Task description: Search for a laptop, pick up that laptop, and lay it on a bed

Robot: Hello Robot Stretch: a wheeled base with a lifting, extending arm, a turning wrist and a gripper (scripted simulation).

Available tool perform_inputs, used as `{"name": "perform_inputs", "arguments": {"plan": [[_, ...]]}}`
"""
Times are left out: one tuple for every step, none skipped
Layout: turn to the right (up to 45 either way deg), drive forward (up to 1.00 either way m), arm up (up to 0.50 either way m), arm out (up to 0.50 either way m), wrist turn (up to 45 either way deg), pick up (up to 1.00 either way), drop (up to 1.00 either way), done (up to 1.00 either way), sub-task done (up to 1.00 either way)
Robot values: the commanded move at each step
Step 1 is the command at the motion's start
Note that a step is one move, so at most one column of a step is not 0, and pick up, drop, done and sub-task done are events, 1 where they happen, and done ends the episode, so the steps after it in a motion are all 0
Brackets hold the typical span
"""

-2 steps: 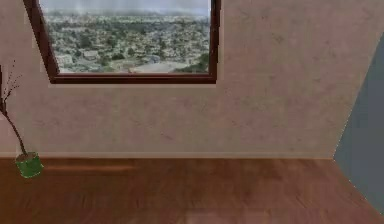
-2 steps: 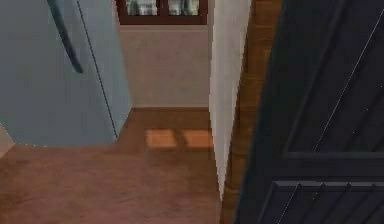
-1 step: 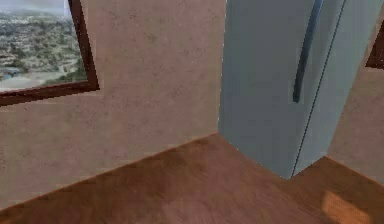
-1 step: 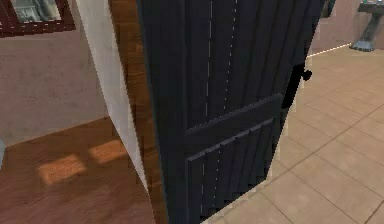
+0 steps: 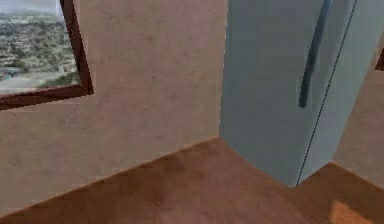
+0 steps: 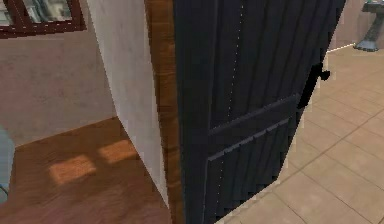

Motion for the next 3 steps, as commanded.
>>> {"name": "perform_inputs", "arguments": {"plan": [[-45.0,0.00,0.00,0.00,0.0,0.00,0.00,0.00,0.00],[-30.0,0.00,0.00,0.00,0.0,0.00,0.00,0.00,0.00],[0.0,0.20,0.00,0.00,0.0,0.00,0.00,0.00,0.00]]}}
